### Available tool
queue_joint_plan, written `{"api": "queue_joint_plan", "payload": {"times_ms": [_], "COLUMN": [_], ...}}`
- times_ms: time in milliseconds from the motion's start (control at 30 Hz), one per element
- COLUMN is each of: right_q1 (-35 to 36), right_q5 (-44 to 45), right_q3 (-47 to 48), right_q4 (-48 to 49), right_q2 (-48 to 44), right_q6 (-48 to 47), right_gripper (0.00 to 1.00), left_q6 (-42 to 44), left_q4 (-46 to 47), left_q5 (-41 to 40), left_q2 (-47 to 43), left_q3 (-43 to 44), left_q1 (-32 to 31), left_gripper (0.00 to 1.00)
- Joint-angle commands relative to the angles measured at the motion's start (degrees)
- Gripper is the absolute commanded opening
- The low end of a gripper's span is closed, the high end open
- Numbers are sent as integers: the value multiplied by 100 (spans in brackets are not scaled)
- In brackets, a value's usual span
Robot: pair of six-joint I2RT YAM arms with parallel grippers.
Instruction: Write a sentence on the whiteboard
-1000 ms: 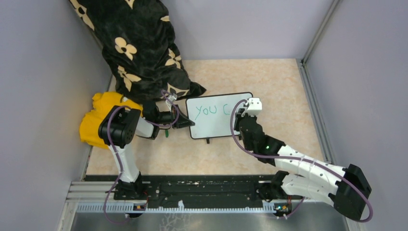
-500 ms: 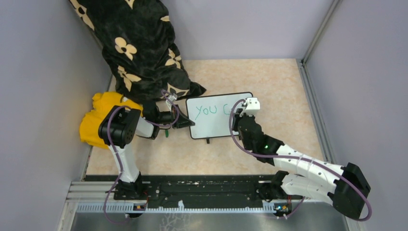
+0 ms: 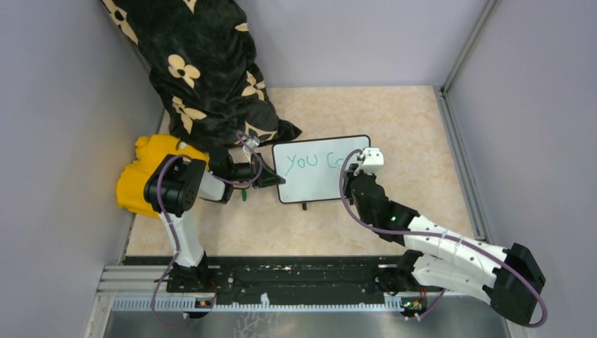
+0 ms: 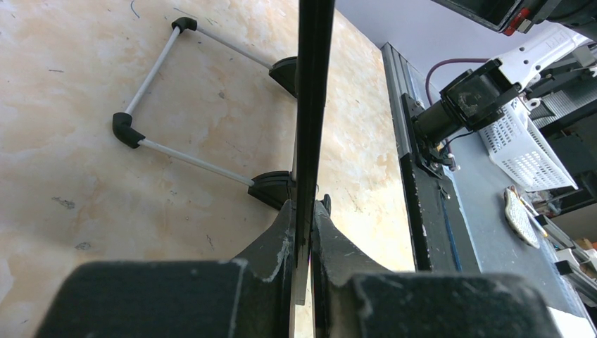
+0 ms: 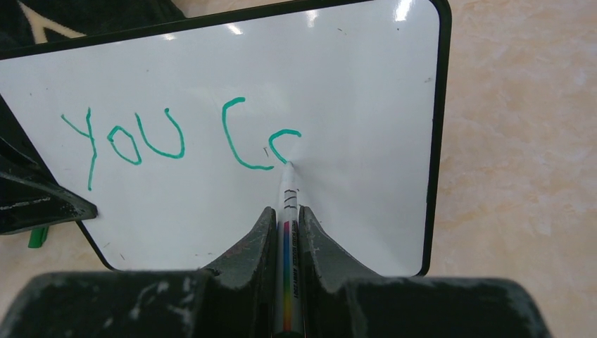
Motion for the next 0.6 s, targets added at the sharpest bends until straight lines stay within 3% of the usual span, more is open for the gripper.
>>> {"api": "queue_joint_plan", "payload": {"times_ms": [0, 567], "right_q1": [-71, -185], "right_q5": [343, 351], "right_q3": [57, 458], "right_q4": [-87, 248], "right_q2": [-127, 37], "right_q6": [33, -330], "right_gripper": [0, 0], "left_q6": [77, 156], "left_q4": [-566, -716], "left_q5": [-34, -27], "left_q2": [95, 95], "left_q3": [-25, 10], "left_q1": [-43, -52], "left_gripper": [0, 0]}}
